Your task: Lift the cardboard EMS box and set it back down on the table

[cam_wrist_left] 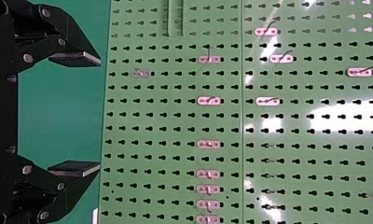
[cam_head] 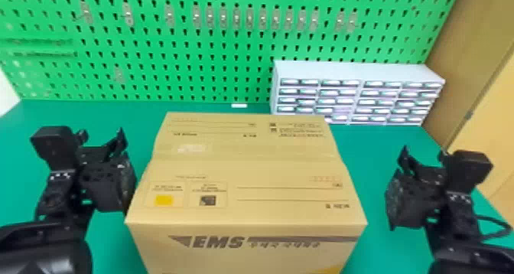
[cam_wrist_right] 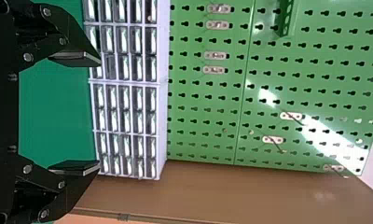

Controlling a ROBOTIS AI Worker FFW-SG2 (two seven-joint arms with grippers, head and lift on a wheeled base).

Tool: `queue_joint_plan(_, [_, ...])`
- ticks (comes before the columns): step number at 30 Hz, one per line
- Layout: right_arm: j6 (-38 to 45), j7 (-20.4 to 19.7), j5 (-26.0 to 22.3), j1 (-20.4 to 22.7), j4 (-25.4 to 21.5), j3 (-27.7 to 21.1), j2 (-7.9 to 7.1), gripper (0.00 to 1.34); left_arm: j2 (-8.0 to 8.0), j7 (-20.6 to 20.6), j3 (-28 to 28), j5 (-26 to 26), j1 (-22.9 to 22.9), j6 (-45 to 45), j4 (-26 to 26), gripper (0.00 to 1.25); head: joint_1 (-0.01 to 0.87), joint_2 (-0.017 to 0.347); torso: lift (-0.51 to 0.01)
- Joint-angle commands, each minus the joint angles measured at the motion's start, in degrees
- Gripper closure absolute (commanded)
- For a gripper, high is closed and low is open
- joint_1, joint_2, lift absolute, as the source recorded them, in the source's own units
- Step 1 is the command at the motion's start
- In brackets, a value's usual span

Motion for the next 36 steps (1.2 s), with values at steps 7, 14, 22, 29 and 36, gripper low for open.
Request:
queue_joint_plan(7, [-1.8,0.0,-1.6,0.6,1.0,1.0,-0.43,0.48,0.00,-0.9,0.2,0.1,0.1,-0.1,0.3,0.46,0.678,-0.014,0.000])
queue_joint_plan(14, [-1.8,0.0,-1.9,0.8,1.0,1.1,-0.34,0.48,0.00,-1.1,0.4,0.0,0.1,-0.1,0.5,0.46,0.678,-0.014,0.000])
queue_joint_plan(22, [-2.3,0.0,-1.9,0.5,0.9,1.3,-0.34,0.48,0.00,-1.2,0.5,-0.3,0.1,-0.1,0.6,0.46,0.678,-0.014,0.000])
queue_joint_plan(29, [-2.3,0.0,-1.9,0.2,0.3,2.0,-0.43,0.48,0.00,-1.2,1.8,-1.1,0.4,-0.5,0.7,0.46,0.678,-0.014,0.000])
queue_joint_plan(36, [-2.3,0.0,-1.9,0.2,-0.5,2.0,-0.43,0.48,0.00,-1.1,3.0,-1.8,0.7,-2.8,2.3,0.46,0.678,-0.014,-0.012])
